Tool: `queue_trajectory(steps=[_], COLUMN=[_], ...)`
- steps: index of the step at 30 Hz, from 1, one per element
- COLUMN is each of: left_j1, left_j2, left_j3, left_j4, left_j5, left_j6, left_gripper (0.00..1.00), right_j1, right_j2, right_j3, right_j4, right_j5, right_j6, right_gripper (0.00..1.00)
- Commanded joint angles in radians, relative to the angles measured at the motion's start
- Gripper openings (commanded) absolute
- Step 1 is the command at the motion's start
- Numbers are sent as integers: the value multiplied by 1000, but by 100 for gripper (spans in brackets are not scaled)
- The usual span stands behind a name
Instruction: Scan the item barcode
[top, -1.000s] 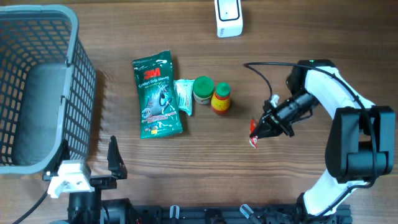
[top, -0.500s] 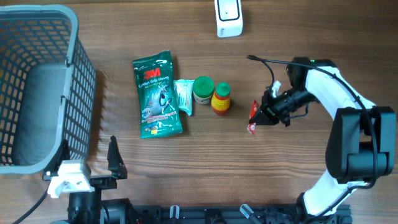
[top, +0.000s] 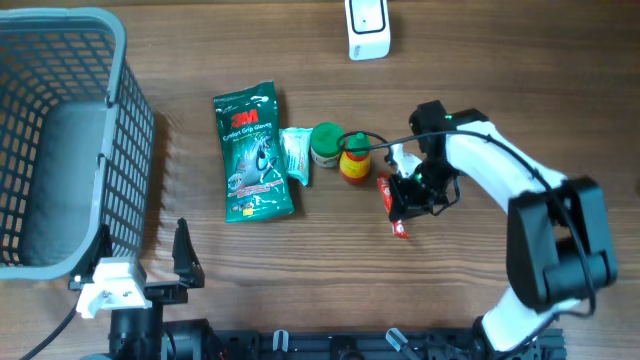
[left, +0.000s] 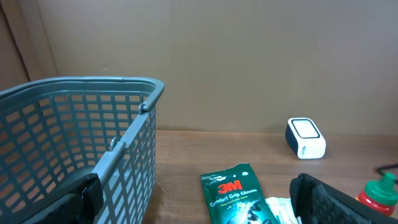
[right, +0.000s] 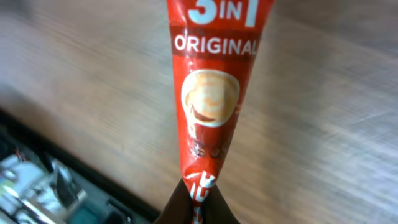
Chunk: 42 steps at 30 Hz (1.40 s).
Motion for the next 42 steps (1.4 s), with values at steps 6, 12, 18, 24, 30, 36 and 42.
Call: queue_trajectory(steps=[6,12,18,24,30,36,42], left_j1=[9,9,9,9,9,9,9], left_j2=[-9,-9,-9,-9,-9,-9,-9], left_j3=[-3,-3,-3,-3,-3,-3,-3], left_j4=[3,3,3,3,3,3,3], left_j5=[-3,-3,-3,-3,-3,-3,-3], left_j6=[-13,-13,-13,-13,-13,-13,-13], left_gripper=[100,100,100,100,100,100,100], right_j1=[249,342,342,350,350,350,359], right_j2=[-243,-235,-143,-26,27,26,25], right_j3=[-1,-86,-174,-174,-174,-161,-147], right_j4=[12,409,744,815,860,863,854], right_j5=[-32,91,153,250,291,291,360], right_j6=[-203,-272,-299,-390,-390,-380,-335], right_gripper=[5,5,5,5,21,100,100])
